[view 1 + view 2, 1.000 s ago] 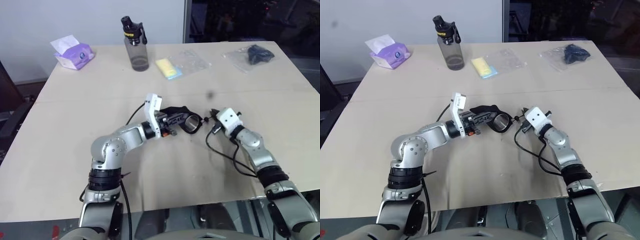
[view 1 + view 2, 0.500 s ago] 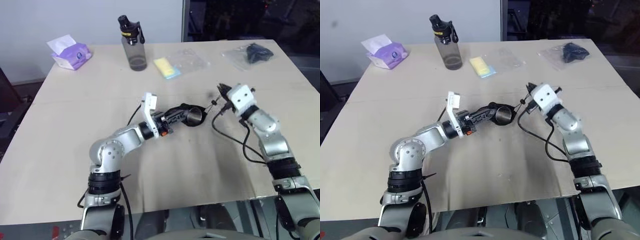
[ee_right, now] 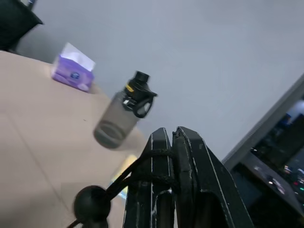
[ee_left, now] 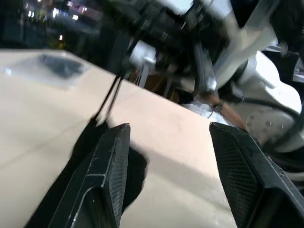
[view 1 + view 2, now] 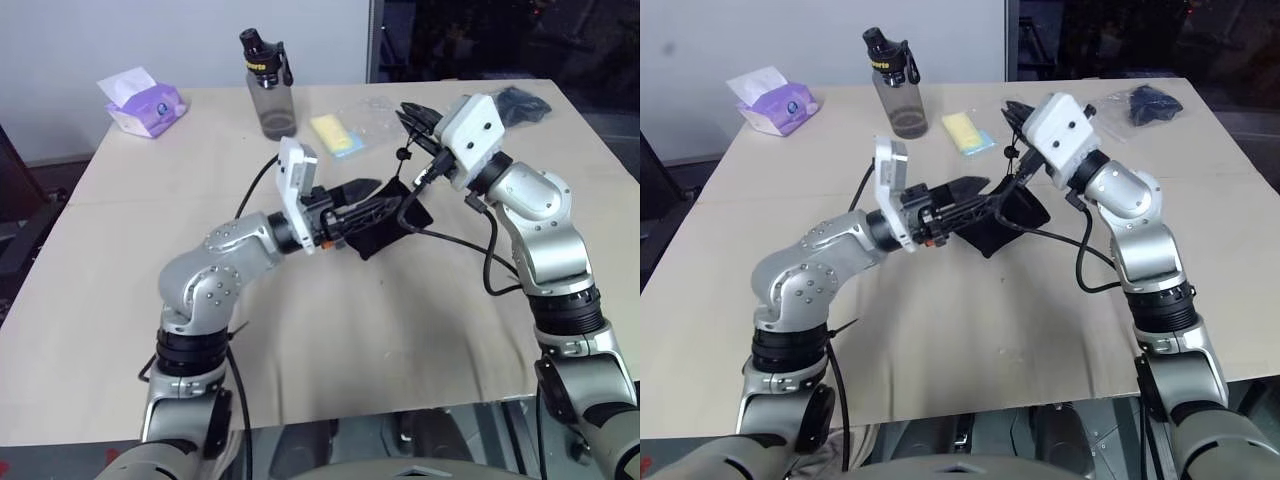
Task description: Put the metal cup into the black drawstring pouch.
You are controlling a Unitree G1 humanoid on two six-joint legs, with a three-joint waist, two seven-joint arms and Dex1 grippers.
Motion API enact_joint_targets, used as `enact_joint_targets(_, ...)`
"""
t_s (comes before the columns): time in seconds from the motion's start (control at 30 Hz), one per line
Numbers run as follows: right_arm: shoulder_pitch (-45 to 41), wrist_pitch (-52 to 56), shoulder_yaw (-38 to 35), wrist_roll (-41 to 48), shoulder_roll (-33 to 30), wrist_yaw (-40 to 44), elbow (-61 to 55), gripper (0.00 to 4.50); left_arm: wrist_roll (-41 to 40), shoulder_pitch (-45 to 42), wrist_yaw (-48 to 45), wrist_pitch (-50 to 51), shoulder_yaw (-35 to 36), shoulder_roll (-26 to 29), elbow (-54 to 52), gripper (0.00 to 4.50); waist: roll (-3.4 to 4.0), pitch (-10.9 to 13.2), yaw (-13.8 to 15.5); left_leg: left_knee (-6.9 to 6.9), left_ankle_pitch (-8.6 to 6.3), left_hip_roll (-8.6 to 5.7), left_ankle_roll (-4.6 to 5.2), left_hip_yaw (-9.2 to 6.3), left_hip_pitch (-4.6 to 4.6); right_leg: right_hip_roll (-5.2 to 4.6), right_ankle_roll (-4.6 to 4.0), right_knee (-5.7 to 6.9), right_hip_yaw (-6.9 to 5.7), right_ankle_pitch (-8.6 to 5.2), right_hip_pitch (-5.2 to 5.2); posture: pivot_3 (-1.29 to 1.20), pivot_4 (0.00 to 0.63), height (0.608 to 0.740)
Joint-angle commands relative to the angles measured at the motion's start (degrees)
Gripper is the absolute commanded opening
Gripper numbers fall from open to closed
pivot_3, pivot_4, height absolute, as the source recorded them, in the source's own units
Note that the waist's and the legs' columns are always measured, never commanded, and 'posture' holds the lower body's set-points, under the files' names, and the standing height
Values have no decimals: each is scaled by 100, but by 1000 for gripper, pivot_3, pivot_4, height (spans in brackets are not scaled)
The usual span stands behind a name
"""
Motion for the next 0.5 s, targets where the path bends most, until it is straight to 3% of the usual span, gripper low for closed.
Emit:
enact_joint_targets(0.03,-39,141,45,127,132,25,-428,0,307,-299,369,-443,-4,-275,157,2713,0,0,-5,0,0,0,0,-1,0,0,0,0,0,0,0,0,150,740)
enact_joint_targets(0.5,-72,530,124,276,337,31,-735,0,794,-507,373,-1020,-139,-440,501,2713,0,0,-16,-3,0,5,0,-2,-1,7,18,1,-2,10,-4,0,150,740)
